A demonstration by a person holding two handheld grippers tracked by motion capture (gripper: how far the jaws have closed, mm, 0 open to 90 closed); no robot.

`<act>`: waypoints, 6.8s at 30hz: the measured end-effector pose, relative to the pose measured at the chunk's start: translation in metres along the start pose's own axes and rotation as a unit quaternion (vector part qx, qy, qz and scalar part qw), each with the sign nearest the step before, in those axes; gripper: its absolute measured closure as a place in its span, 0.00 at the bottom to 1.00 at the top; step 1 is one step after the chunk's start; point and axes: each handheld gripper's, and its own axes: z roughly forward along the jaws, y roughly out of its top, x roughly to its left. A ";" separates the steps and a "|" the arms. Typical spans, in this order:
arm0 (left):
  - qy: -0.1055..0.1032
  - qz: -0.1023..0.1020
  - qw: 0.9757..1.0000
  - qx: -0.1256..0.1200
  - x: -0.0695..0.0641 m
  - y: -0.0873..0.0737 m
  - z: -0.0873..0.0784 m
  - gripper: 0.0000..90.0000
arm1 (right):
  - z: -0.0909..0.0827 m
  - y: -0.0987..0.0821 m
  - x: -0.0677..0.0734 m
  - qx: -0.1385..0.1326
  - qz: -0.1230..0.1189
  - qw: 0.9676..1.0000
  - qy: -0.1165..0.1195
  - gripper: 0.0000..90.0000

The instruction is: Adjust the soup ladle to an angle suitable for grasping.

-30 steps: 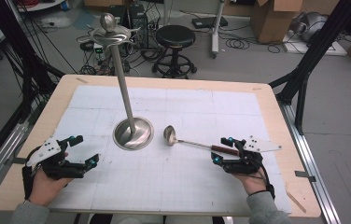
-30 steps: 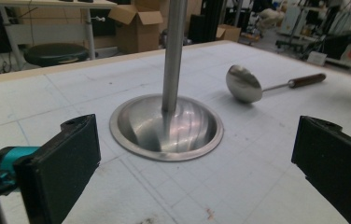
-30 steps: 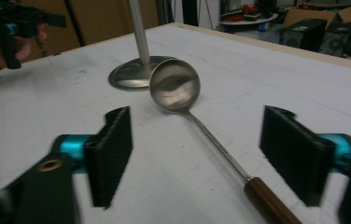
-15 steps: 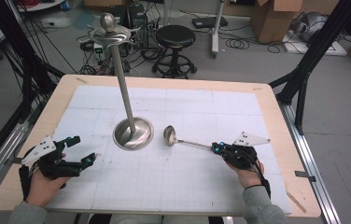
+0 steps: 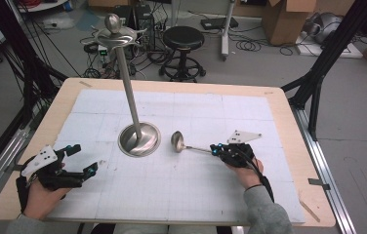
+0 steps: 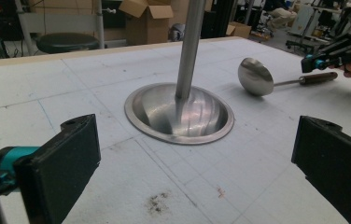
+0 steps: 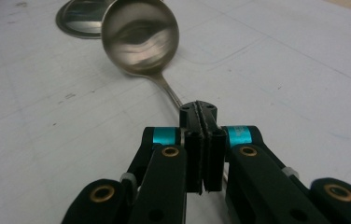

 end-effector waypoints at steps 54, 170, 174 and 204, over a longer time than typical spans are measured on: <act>-0.006 0.010 0.999 0.030 -0.005 -0.002 0.005 0.02 | 0.075 0.028 0.001 0.087 0.039 0.995 0.021 1.00; -0.010 0.010 0.999 0.035 -0.005 0.000 0.009 0.02 | -0.030 -0.033 0.064 0.113 0.025 0.993 -0.010 1.00; -0.011 0.013 0.999 0.040 -0.006 -0.001 0.010 0.02 | -0.030 -0.034 0.058 0.112 0.035 0.993 -0.019 1.00; -0.006 0.015 0.999 0.047 -0.006 -0.002 0.013 0.02 | -0.006 -0.023 0.034 0.086 0.034 0.994 -0.053 1.00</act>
